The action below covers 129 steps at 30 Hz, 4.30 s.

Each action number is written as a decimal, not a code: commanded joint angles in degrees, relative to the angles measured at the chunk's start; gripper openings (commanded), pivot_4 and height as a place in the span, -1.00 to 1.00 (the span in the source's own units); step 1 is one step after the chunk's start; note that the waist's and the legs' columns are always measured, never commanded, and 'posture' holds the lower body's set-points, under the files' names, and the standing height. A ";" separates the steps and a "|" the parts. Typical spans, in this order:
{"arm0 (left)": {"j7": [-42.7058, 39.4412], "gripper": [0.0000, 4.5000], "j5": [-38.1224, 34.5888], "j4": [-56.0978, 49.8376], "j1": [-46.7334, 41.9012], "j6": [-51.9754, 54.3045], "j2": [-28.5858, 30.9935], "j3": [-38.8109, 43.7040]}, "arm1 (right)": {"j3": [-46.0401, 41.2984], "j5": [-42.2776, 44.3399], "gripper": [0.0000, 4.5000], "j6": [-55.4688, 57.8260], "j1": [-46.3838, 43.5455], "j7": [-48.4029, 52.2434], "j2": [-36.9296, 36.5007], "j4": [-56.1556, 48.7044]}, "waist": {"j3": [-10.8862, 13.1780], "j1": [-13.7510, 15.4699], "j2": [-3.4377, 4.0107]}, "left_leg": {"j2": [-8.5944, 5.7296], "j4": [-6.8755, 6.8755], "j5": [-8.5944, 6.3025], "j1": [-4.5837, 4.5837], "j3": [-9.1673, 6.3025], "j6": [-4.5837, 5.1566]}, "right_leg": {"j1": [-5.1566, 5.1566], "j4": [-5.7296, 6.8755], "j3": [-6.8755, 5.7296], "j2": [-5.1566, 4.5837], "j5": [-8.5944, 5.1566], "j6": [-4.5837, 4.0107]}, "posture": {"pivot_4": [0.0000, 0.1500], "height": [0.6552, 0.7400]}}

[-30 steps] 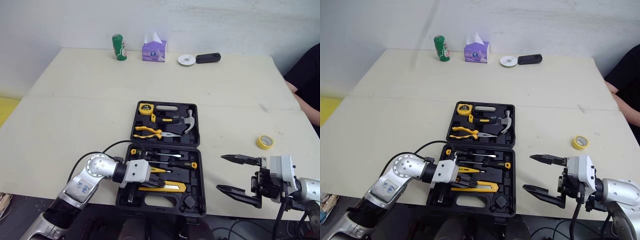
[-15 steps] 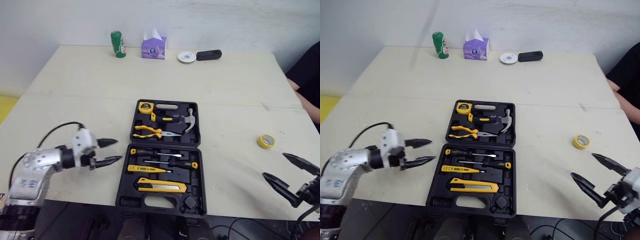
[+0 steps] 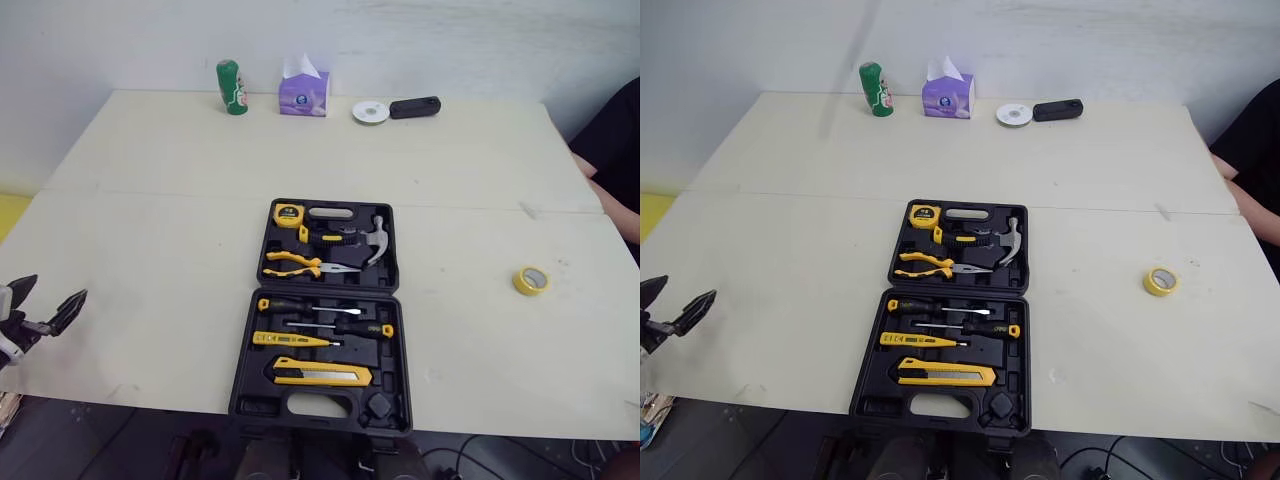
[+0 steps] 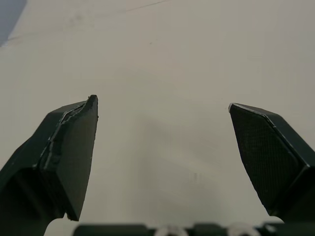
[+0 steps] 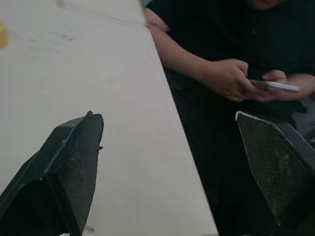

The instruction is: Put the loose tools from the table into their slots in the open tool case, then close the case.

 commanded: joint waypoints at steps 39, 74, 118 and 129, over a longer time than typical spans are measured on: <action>-8.40 0.99 -21.31 -46.60 -22.67 30.95 -6.93 -30.35 | 41.18 -5.77 1.00 45.44 -30.81 28.62 -47.40 -17.06 | 0.36 -0.98 -0.39 | -0.05 -0.28 0.62 0.03 0.88 0.05 | -0.54 0.32 0.78 0.22 0.04 0.07 | 1.00 1.00; -9.88 0.99 -14.54 -47.37 -25.89 29.20 -12.25 -38.26 | 81.25 -31.22 1.00 34.22 -79.73 45.91 -34.26 17.95 | 0.47 -1.09 -0.45 | -0.04 0.67 0.67 -0.88 0.89 0.14 | -1.22 0.75 0.73 0.22 0.13 0.19 | 1.00 1.00; -13.61 1.00 -13.86 -49.74 -22.07 22.78 -13.62 -37.72 | 76.18 -40.98 -0.98 23.60 -80.53 45.70 -27.63 23.33 | 0.45 -1.25 -0.48 | -0.01 1.17 0.63 -0.92 0.89 0.15 | -1.24 1.11 0.84 0.21 0.12 0.17 | 1.00 1.00; -27.23 1.00 -10.48 -44.15 -20.25 12.74 -8.82 -38.86 | 75.62 -12.10 -0.98 47.93 -65.43 45.91 -40.70 -32.08 | 0.47 -1.16 -0.45 | 0.10 1.29 0.50 -0.91 0.84 0.05 | -1.28 1.19 0.82 0.26 0.08 0.05 | 1.00 1.00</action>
